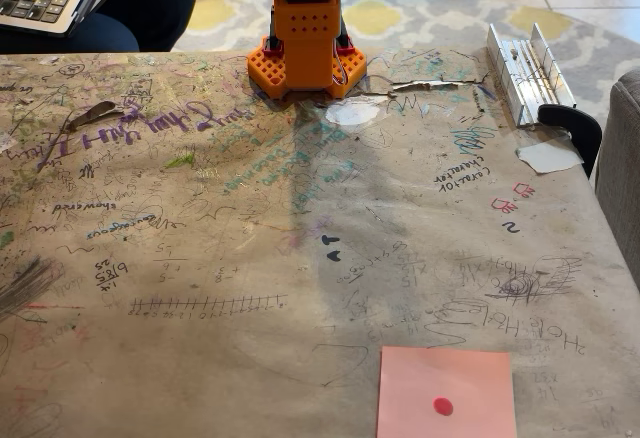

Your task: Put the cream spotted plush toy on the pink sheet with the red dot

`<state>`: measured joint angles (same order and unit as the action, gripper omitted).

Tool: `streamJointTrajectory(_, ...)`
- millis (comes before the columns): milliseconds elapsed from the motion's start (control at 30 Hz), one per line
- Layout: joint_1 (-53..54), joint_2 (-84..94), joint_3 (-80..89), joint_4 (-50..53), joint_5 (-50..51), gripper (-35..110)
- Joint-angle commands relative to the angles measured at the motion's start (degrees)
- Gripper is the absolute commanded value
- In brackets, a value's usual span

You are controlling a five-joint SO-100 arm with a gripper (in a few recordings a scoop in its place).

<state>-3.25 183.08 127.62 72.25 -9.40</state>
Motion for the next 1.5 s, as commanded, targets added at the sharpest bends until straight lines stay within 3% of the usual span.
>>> streamJointTrajectory(0,-1.0,7.1,-8.4,0.3,1.1,0)
streamJointTrajectory(533,-9.9,3.3,-13.9,0.0,11.8,0)
streamJointTrajectory(667,-9.0,-12.1,-12.4,-10.8,12.0,0)
streamJointTrajectory(733,-9.0,-44.2,-28.4,-14.1,12.8,0)
streamJointTrajectory(767,-9.5,-66.9,-48.9,-4.7,12.1,2)
streamJointTrajectory(800,-10.4,-88.5,-75.6,11.0,9.5,40)
streamJointTrajectory(833,-10.7,-107.7,-105.3,28.7,7.9,67)
streamJointTrajectory(867,-10.5,-105.4,-98.5,27.5,6.1,76)
streamJointTrajectory(967,-12.0,-77.4,-48.3,1.2,0.1,70)
streamJointTrajectory(1000,-12.7,-73.4,-40.7,-1.4,-1.3,69)
streamJointTrajectory(1467,-8.4,-47.3,-6.4,-3.3,-7.4,57)
